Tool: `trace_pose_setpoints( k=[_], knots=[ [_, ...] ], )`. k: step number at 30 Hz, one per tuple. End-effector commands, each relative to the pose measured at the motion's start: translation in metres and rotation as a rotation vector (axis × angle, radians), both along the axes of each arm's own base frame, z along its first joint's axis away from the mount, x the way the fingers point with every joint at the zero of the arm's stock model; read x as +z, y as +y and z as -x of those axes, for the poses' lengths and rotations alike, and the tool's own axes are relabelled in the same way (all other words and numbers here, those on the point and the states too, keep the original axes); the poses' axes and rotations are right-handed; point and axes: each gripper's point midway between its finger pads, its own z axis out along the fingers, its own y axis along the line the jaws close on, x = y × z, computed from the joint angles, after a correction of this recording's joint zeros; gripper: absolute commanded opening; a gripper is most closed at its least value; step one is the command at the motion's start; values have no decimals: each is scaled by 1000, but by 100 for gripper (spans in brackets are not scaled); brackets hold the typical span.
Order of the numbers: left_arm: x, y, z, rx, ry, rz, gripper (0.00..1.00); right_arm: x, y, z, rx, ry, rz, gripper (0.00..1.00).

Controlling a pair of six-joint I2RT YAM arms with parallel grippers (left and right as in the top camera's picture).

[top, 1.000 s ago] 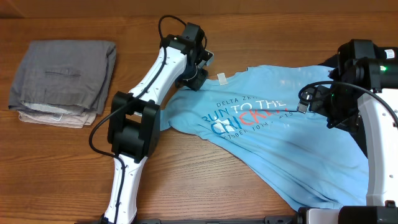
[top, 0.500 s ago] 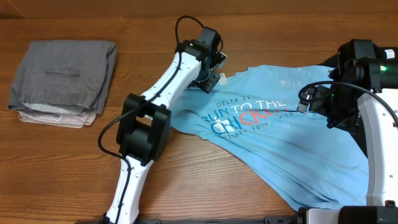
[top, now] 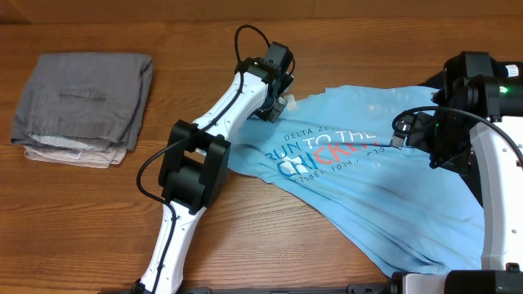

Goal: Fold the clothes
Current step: 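Reach the left gripper to the shirt collar near the tag, then pull the collar up and left with the left gripper to straighten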

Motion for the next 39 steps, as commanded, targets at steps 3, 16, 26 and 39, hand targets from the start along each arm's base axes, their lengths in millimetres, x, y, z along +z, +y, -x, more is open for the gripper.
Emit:
trace_pose_setpoints(
  k=[3,16,26,39],
  knots=[
    [-3,24,-14,121,-48,-63,9,6,-3,-1,-11,-24,8,100],
    [0,169,-39,666,-76,-139,12,6,-3,-1,-11,-24,8,100],
    [0,224,-50,818,5,87,21,6,-3,-1,-11,-24,8,100],
    [165,122,-99,557,-270,339,40,6,-3,-1,-11,-24,8,100]
  ],
)
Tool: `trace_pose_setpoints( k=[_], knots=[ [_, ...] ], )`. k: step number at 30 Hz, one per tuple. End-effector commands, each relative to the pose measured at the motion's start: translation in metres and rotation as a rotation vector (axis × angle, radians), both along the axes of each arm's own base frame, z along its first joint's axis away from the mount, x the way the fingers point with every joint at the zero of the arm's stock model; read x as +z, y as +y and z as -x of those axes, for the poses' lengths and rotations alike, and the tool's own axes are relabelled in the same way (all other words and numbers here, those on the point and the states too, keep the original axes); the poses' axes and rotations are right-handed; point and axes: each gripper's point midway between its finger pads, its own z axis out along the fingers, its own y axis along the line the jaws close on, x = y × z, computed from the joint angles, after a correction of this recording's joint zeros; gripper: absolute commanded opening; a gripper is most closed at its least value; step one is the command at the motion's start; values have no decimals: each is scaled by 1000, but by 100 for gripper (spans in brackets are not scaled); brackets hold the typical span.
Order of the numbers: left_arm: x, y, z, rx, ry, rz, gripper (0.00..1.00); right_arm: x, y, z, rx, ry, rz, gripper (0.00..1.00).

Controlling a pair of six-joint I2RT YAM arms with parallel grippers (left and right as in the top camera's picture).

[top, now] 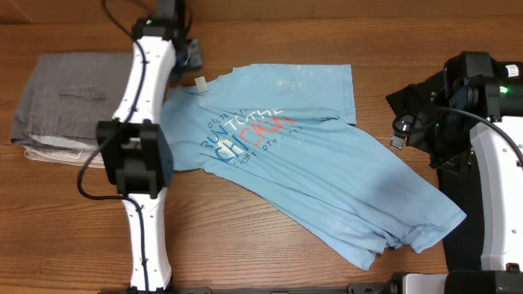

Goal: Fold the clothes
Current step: 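Pull the collar up and left with the left gripper to straighten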

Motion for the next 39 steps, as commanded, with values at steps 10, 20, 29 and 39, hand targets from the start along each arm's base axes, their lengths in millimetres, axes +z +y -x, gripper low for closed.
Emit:
trace_pose_setpoints(
  k=[10,20,29,39],
  knots=[
    [60,-162,23,-381,-154,-67,4,6,-3,-1,-11,-24,8,100],
    [-50,-200,38,-521,28,-90,4,6,-3,-1,-11,-24,8,100],
    [-102,-196,37,-505,88,-107,4,6,-3,-1,-11,-24,8,100],
    [-158,-116,28,-320,193,-295,4,6,-3,-1,-11,-24,8,100]
  ],
)
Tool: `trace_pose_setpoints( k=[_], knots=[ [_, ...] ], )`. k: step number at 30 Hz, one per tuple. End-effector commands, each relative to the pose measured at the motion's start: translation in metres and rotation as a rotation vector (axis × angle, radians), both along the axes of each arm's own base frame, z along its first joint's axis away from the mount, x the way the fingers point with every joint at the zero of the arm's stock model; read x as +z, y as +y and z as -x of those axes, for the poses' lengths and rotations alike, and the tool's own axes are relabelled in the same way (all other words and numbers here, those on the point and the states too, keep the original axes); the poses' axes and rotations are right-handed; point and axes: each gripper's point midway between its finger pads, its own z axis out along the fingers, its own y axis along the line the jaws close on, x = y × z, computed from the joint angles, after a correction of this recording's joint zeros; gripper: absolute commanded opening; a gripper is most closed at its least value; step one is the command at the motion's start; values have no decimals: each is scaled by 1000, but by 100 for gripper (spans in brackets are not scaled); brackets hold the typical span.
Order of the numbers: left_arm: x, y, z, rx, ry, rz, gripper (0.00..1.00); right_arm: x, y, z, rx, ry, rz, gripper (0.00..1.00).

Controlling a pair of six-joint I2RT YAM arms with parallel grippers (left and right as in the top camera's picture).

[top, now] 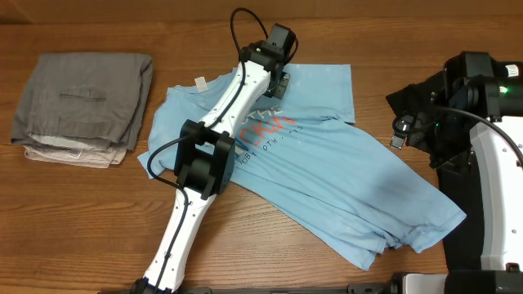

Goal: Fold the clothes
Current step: 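Pull the collar up and left with the left gripper to straighten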

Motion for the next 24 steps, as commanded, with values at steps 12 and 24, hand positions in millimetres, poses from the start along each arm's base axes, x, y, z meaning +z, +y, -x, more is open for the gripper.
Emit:
trace_pose_setpoints(
  k=[12,24],
  knots=[
    [-66,114,-21,322,129,86,13,6,-3,-1,-11,-24,8,100],
    [170,49,-91,171,-395,357,20,6,-3,-1,-11,-24,8,100]
  ],
)
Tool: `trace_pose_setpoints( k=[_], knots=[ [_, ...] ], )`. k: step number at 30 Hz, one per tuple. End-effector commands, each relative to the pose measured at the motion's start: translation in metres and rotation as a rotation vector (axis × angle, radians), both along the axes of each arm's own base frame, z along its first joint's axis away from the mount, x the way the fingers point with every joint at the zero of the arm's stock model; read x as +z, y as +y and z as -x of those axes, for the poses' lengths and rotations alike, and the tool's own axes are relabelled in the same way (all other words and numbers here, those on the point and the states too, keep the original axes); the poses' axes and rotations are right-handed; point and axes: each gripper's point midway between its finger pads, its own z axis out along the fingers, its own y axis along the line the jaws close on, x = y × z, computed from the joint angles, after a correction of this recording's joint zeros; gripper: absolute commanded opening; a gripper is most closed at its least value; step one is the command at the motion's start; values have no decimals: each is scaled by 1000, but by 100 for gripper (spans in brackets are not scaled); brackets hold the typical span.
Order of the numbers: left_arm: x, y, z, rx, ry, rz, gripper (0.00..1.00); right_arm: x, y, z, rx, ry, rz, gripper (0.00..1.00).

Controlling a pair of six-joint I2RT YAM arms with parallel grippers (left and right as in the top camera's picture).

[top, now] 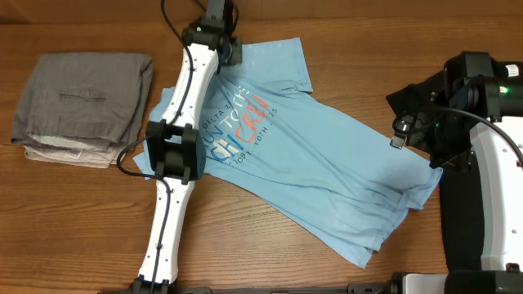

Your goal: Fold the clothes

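Observation:
A light blue T-shirt (327, 163) with white and red print lies face up on the wooden table (73, 229), stretched on a diagonal from upper left to lower right, its hem rumpled at the lower right. My left gripper (224, 46) reaches to the shirt's top edge by the collar and appears shut on the cloth. My right gripper (400, 131) hangs at the right, just off the shirt's right side and holding nothing; its fingers are too dark to read.
A folded stack of grey clothes (82, 98) lies at the far left. The left arm (172, 155) stretches from the front edge across the shirt's left part. The right arm's base (490, 163) fills the right edge.
My left gripper has moved left and toward the far edge, and the shirt's top edge and sleeve have shifted left and back with it. The print now shows beside the arm. The right arm is unchanged.
The shirt first lay far right, partly under my right arm, with my left gripper at its collar. Then it lay nearer the middle, the left gripper far left by the grey stack. Then the gripper was back at the top edge, which now sits further left.

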Motion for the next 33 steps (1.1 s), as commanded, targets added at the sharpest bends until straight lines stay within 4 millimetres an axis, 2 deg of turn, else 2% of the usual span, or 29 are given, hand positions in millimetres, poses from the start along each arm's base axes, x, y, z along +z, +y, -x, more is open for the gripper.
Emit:
trace_pose_setpoints(
  k=[1,2,4,6,8,11,17,21,27,33],
  knots=[
    [121,-38,3,-64,-237,91,17,6,-3,-1,-11,-24,9,100],
    [140,-47,11,-87,-253,108,12,6,-3,-1,-11,-24,8,100],
    [156,-61,27,-125,-242,127,4,6,-3,-1,-11,-24,8,100],
    [159,-72,45,-150,-201,119,4,6,-3,-1,-11,-24,9,100],
    [149,-83,59,-172,-146,103,4,6,-3,-1,-11,-24,9,100],
    [120,-97,75,-200,-50,76,4,6,-3,-1,-11,-24,8,100],
    [55,-123,95,-256,113,32,4,6,-3,-1,-11,-24,9,100],
    [19,-141,108,-306,194,42,4,6,-3,-1,-11,-24,9,100],
    [-22,-160,111,-338,222,50,4,6,-3,-1,-11,-24,8,100],
    [-50,-159,113,-336,249,39,4,6,-3,-1,-11,-24,8,100]
  ],
)
